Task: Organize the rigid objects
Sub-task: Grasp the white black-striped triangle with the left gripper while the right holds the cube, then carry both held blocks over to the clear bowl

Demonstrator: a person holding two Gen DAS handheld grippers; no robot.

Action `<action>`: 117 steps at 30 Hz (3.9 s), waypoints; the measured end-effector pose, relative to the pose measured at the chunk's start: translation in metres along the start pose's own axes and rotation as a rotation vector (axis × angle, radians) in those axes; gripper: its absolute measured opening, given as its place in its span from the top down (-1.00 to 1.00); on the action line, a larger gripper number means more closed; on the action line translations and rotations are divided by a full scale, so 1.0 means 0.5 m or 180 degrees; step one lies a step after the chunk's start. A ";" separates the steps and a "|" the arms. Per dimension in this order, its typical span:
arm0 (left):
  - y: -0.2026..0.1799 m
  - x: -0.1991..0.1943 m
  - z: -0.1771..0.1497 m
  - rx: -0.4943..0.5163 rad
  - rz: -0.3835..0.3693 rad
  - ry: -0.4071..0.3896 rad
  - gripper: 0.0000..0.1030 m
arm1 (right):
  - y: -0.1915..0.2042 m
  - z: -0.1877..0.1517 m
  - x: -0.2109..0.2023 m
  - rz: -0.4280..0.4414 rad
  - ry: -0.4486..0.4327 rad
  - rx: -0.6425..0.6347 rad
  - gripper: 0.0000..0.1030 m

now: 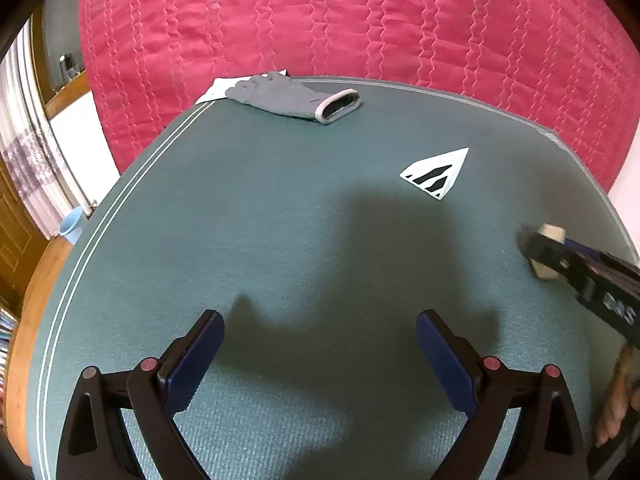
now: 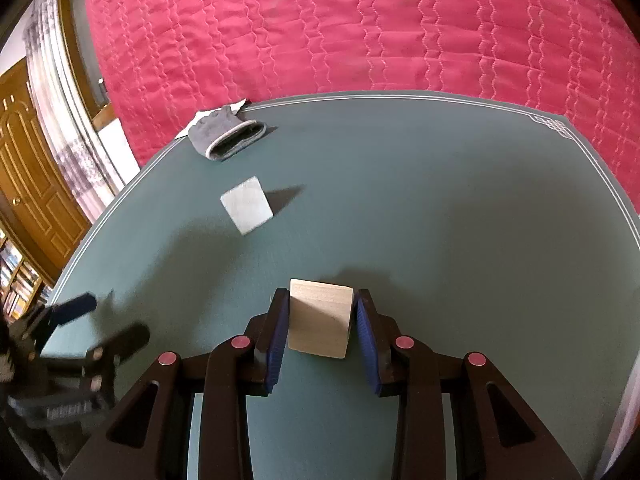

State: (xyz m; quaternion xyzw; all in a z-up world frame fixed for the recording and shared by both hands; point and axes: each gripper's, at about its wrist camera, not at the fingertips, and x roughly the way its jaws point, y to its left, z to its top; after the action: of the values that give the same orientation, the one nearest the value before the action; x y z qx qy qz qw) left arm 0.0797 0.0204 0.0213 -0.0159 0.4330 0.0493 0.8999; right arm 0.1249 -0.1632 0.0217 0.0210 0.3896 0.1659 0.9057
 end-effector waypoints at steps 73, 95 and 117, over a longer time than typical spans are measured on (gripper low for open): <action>-0.109 0.129 0.160 0.0007 -0.0078 -0.0084 -0.03 | -0.042 -0.042 -0.030 0.0226 -0.0006 0.0315 0.34; -0.121 0.060 0.123 0.0095 -0.0299 -0.0292 0.39 | -0.041 -0.043 -0.031 0.0206 -0.0002 0.0292 0.34; -0.105 -0.012 0.065 0.0026 -0.0495 -0.0360 0.39 | -0.032 -0.064 -0.064 0.0254 -0.0175 0.0246 0.34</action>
State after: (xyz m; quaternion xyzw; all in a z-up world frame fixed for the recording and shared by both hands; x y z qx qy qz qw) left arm 0.1069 -0.0300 0.0455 -0.0430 0.3791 -0.0216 0.9241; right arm 0.0862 -0.1911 0.0193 0.0760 0.3696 0.1861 0.9072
